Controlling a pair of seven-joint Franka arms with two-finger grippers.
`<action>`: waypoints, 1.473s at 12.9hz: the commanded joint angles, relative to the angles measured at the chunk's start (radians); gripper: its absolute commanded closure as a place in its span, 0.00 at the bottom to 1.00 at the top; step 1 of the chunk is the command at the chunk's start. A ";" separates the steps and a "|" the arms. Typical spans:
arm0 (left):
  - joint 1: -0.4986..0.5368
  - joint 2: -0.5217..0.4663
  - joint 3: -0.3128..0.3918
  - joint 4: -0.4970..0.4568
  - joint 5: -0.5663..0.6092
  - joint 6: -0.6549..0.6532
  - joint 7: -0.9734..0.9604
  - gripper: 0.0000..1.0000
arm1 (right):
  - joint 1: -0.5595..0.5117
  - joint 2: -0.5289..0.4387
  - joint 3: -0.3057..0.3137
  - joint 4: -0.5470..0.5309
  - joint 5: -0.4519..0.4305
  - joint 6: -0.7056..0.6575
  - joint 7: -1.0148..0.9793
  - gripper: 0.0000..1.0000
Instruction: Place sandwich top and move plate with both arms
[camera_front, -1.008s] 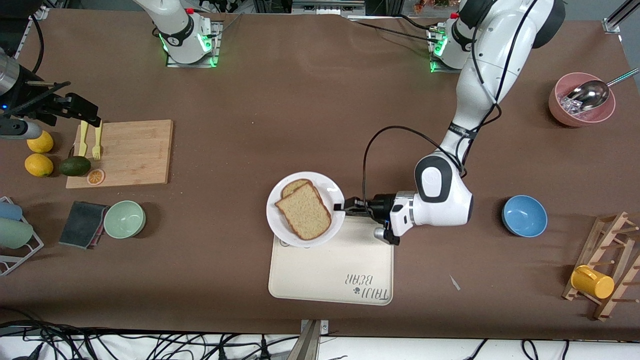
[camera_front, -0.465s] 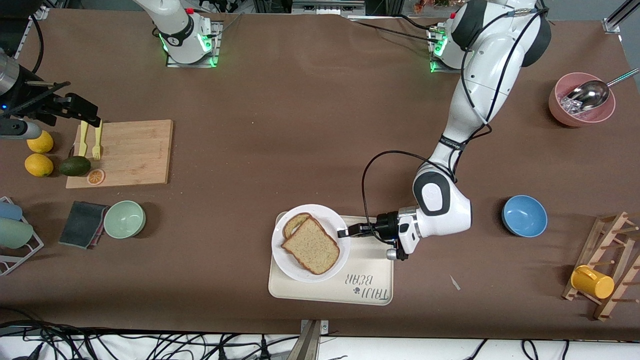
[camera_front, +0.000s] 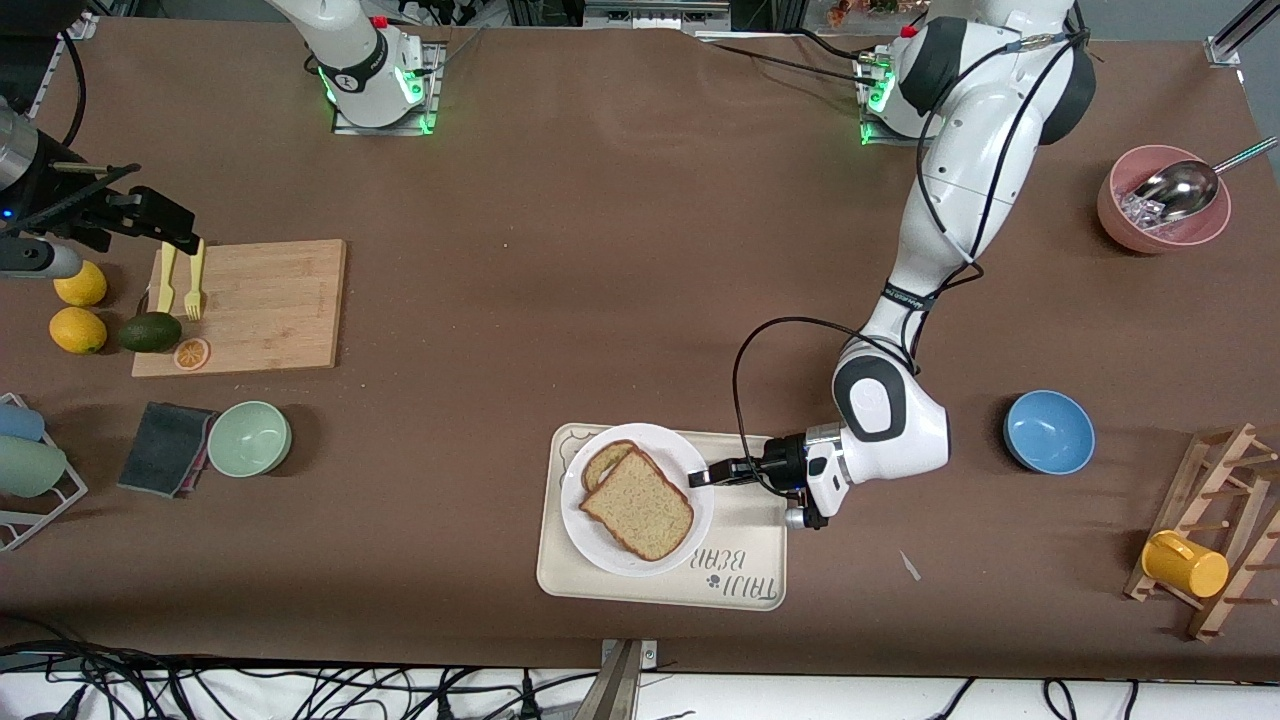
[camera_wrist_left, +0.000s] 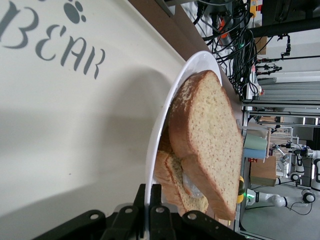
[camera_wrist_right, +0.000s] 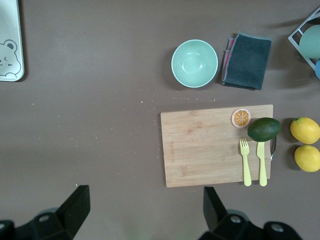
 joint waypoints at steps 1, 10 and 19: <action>-0.003 0.024 0.002 0.029 -0.037 -0.007 0.057 1.00 | 0.001 0.007 -0.001 0.022 -0.015 -0.005 -0.014 0.00; -0.002 0.028 0.005 0.003 0.038 -0.009 0.043 0.67 | 0.001 0.007 -0.001 0.022 -0.015 -0.005 -0.014 0.00; -0.011 -0.028 0.051 0.001 0.213 -0.015 -0.075 0.00 | 0.001 0.007 -0.001 0.022 -0.016 -0.005 -0.014 0.00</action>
